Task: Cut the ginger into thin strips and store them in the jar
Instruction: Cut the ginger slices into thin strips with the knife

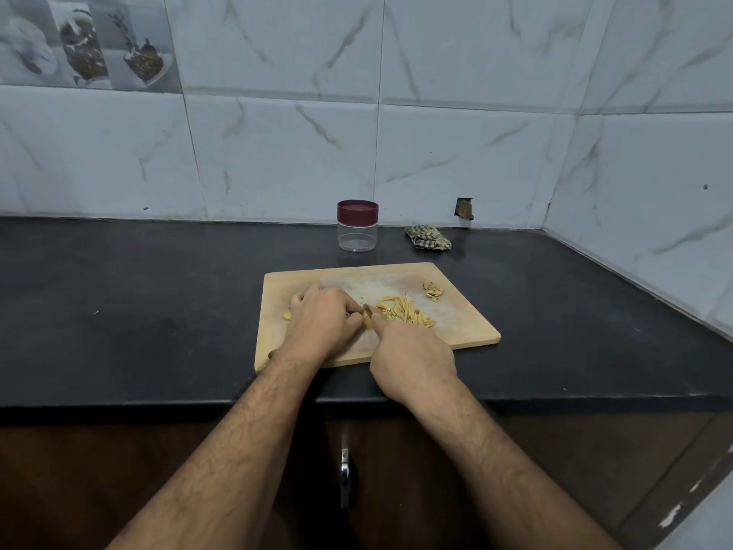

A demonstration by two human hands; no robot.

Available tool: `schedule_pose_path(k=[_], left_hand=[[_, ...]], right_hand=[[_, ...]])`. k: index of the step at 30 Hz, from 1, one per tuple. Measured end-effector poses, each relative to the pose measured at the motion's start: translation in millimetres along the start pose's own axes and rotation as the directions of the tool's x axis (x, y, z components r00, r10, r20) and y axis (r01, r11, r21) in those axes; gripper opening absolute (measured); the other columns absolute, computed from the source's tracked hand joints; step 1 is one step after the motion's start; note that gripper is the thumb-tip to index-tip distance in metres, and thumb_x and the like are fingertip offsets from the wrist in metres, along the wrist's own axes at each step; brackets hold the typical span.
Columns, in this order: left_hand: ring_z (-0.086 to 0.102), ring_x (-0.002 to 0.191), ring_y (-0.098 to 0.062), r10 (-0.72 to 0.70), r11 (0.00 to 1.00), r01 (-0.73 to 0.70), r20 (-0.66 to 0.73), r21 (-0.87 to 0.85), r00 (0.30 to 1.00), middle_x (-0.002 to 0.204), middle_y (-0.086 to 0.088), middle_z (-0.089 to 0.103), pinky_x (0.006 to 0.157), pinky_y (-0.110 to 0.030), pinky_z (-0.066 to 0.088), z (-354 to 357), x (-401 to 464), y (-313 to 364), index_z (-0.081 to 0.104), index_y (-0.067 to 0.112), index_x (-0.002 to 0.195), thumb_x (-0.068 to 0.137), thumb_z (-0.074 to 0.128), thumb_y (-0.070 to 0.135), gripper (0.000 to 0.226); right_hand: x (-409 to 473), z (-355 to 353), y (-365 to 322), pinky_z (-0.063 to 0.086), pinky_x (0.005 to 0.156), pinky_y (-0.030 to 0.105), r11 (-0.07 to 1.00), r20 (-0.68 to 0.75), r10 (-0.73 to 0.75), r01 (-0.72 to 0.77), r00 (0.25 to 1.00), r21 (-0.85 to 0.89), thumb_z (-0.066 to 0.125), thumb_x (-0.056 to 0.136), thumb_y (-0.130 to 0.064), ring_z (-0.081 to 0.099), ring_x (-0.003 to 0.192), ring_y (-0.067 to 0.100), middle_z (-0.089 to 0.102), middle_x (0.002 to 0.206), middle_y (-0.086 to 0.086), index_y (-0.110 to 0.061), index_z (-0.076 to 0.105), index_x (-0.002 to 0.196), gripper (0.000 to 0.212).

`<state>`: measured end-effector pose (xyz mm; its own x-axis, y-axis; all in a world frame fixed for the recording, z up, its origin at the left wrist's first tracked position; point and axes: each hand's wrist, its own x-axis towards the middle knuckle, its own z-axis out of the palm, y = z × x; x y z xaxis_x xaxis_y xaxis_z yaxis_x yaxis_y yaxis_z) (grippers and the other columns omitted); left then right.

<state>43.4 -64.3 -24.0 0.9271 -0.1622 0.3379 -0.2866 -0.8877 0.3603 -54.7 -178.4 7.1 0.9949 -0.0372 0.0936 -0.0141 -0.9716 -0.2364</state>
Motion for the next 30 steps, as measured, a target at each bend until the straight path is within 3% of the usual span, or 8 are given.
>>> schedule_pose_path(k=[14, 21, 26, 30], left_hand=[[0.045, 0.117, -0.018, 0.009, 1.000, -0.009, -0.015, -0.017, 1.000, 0.111, 0.016, 0.070, 0.102, -0.040, 0.026, 2.8, 2.2, -2.2, 0.077, 0.036, 0.093, 0.088, 0.055, 0.031, 0.024], [0.046, 0.118, -0.020, 0.001, 0.999, -0.001, -0.021, -0.035, 1.000, 0.112, 0.016, 0.070, 0.105, -0.041, 0.026, 2.5, 1.5, -3.0, 0.077, 0.038, 0.092, 0.090, 0.056, 0.033, 0.022], [0.044, 0.121, -0.019, -0.004, 0.999, 0.003, -0.017, -0.042, 1.000, 0.116, 0.016, 0.069, 0.108, -0.041, 0.025, 0.3, 1.1, -0.9, 0.077, 0.039, 0.100, 0.090, 0.056, 0.031, 0.024], [0.044, 0.123, -0.019, -0.005, 0.998, 0.005, -0.011, -0.055, 1.000, 0.117, 0.016, 0.068, 0.110, -0.041, 0.024, -0.1, 1.0, -1.4, 0.076, 0.039, 0.102, 0.090, 0.057, 0.030, 0.024]], right_hand=[[2.9, 4.4, -3.0, 0.044, 0.083, 0.036, 1.000, -0.004, -0.010, 0.010, 1.000, -0.007, 0.044, 0.095, -0.014, 0.057, 0.114, 0.025, 0.061, 0.124, 0.004, -0.032, 0.033, 0.151, 0.059], [11.7, -2.6, -10.4, 0.038, 0.076, 0.034, 0.999, 0.055, 0.002, 0.000, 0.998, -0.040, 0.043, 0.094, -0.011, 0.057, 0.112, 0.025, 0.061, 0.123, 0.003, -0.028, 0.049, 0.132, 0.042], [-3.4, -3.2, -1.1, 0.040, 0.079, 0.034, 1.000, 0.068, -0.006, 0.007, 0.998, -0.020, 0.042, 0.095, -0.013, 0.056, 0.115, 0.026, 0.059, 0.128, 0.003, -0.034, 0.035, 0.149, 0.059], [-12.0, -2.7, 1.5, 0.043, 0.080, 0.035, 1.000, 0.063, 0.020, -0.020, 0.998, 0.003, 0.043, 0.095, -0.012, 0.055, 0.115, 0.026, 0.060, 0.128, 0.004, -0.033, 0.032, 0.151, 0.061]])
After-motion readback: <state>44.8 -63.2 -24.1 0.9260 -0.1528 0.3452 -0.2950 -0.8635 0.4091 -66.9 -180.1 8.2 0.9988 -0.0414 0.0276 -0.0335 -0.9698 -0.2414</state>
